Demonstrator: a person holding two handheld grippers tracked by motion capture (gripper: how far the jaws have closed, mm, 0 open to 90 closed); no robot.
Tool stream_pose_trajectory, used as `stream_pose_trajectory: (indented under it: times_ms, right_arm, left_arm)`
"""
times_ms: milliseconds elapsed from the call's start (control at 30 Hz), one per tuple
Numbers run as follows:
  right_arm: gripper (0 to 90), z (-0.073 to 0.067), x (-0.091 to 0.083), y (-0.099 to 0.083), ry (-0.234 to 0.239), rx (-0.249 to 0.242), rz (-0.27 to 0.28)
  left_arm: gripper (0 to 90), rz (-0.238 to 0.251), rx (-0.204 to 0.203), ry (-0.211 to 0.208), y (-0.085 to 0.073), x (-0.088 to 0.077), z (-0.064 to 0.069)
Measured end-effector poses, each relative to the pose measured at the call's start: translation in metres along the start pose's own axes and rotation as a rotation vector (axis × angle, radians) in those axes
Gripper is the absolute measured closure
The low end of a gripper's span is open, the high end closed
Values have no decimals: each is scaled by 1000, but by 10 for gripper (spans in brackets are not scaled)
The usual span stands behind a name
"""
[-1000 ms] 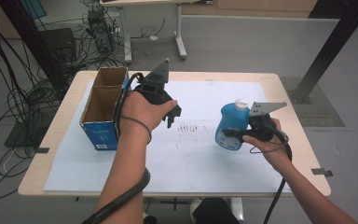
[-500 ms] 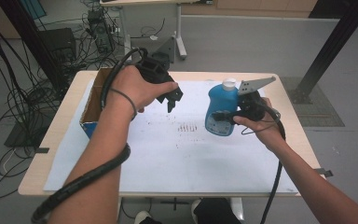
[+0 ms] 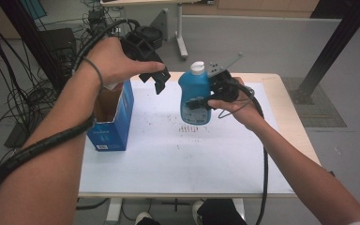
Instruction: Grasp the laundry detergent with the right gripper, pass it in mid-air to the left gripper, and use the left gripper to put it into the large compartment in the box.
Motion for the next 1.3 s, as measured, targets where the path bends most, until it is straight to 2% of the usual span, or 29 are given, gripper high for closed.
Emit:
stream_pose_trajectory:
  times_ms: [100, 200, 233, 267, 433, 500, 733, 933, 1033, 1167, 1300]
  right_arm:
    - [442, -4, 11, 8, 36, -3, 11]
    - [442, -10, 23, 13, 66, -25, 14]
    - [442, -10, 23, 13, 66, -25, 14]
    - [441, -13, 27, 14, 81, -36, 15]
    - [442, -25, 36, 17, 128, -52, 27]
    - [442, -32, 40, 17, 148, -65, 27]
    - [441, -54, 51, 17, 206, -80, 40]
    - [441, -67, 58, 13, 227, -87, 52]
    - [441, -72, 60, 11, 235, -88, 58]
    - [441, -76, 64, 9, 241, -91, 61]
    - [441, -80, 67, 6, 254, -94, 65]
  left_arm:
    - [70, 4, 61, -8, 3, -7, 3]
    - [70, 7, 94, -20, 5, -12, 6]
    - [70, 2, 123, -30, 6, -14, 9]
    - [70, -2, 136, -36, 6, -15, 10]
    - [69, -17, 190, -12, 5, -19, 11]
    - [62, -22, 213, -23, 4, -19, 13]
    - [44, -42, 271, -31, 0, -11, 20]
    - [47, -76, 305, -7, -4, 1, 22]
    - [46, -90, 316, -30, -7, 8, 24]
    - [48, -111, 332, -40, -9, 15, 25]
    - [48, -115, 352, -68, -10, 20, 28]
Point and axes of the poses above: each handheld gripper's, and its own axes: x roughly forward along the jaws, y roughly out of its top, z roughly to its right, the point moved 8 cm from there along x, roughly forward along the jaws, and after that the axes turned 10 degrees about -y, right-handed, at the moved point
